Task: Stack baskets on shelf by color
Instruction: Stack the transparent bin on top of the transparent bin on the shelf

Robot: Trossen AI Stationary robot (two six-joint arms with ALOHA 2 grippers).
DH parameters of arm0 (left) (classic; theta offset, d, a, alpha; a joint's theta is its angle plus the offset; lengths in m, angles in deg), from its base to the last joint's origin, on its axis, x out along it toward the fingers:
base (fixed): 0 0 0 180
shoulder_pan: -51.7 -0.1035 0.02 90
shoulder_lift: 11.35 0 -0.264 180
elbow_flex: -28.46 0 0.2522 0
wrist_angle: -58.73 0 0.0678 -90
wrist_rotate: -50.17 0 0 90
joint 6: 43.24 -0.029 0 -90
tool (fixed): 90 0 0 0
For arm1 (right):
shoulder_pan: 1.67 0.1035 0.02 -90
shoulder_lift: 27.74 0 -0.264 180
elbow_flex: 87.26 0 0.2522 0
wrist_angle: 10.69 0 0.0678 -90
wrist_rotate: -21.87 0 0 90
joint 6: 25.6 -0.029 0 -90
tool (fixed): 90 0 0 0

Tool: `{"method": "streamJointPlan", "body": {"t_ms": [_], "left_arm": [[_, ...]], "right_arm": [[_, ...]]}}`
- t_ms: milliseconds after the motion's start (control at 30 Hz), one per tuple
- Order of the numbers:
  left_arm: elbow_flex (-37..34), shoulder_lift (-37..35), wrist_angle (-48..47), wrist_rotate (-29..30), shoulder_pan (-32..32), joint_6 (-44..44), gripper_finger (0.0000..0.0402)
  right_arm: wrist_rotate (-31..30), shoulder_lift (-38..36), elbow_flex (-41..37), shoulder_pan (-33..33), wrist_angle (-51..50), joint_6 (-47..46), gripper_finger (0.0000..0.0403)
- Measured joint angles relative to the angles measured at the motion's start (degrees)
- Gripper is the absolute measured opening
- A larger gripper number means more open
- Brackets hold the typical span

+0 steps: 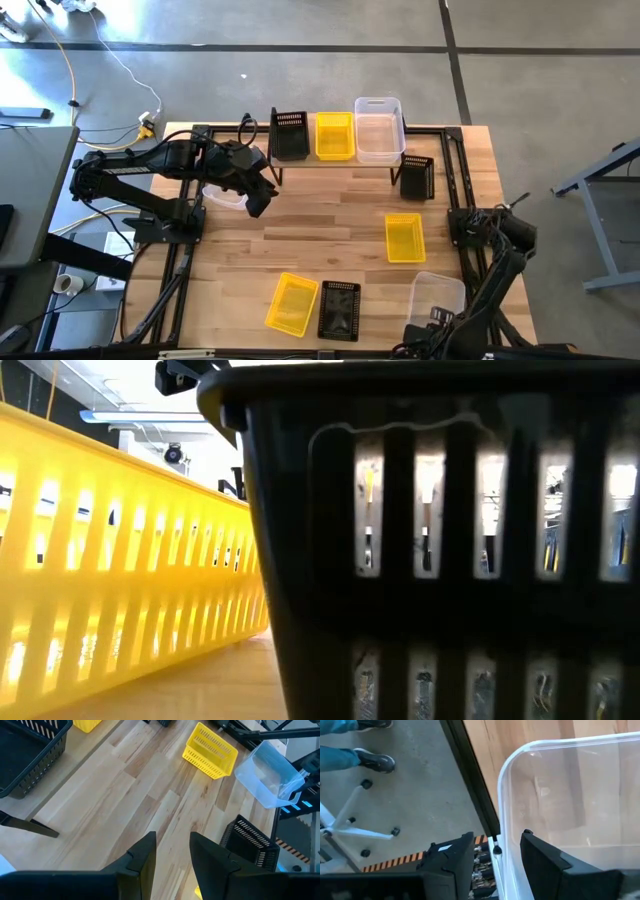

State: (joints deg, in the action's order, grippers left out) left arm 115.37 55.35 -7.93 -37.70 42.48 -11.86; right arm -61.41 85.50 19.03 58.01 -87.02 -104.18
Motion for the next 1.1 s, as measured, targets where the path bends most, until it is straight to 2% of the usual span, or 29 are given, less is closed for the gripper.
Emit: {"method": "streamJointPlan", "body": {"t_ms": [467, 633, 767, 933, 1100], "left_arm": [[0.00, 0.00, 0.00, 0.00, -0.01, -0.02, 0.0108], [0.01, 0.00, 0.00, 0.00, -0.02, -0.02, 0.0108], [0.01, 0.00, 0.00, 0.00, -0.02, -0.02, 0.0108], [0.00, 0.01, 0.00, -0.01, -0.02, -0.04, 0.0108], [0.00, 0.00, 0.01, 0.00, -0.02, -0.04, 0.0108]], "right_arm": [[0.05, 7.22, 0.00, 0.04, -1.90, -2.42, 0.0145], [0.07, 8.36, 0.00, 0.24, -1.90, -2.42, 0.0133], [0.88, 8.43, -0.02, 0.37, -1.90, -2.43, 0.0102], [3.61, 8.40, -0.02, 0.18, -1.82, -2.44, 0.0018], [4.22, 8.40, 2.26, -0.50, -2.10, -2.59, 0.0007]]}}
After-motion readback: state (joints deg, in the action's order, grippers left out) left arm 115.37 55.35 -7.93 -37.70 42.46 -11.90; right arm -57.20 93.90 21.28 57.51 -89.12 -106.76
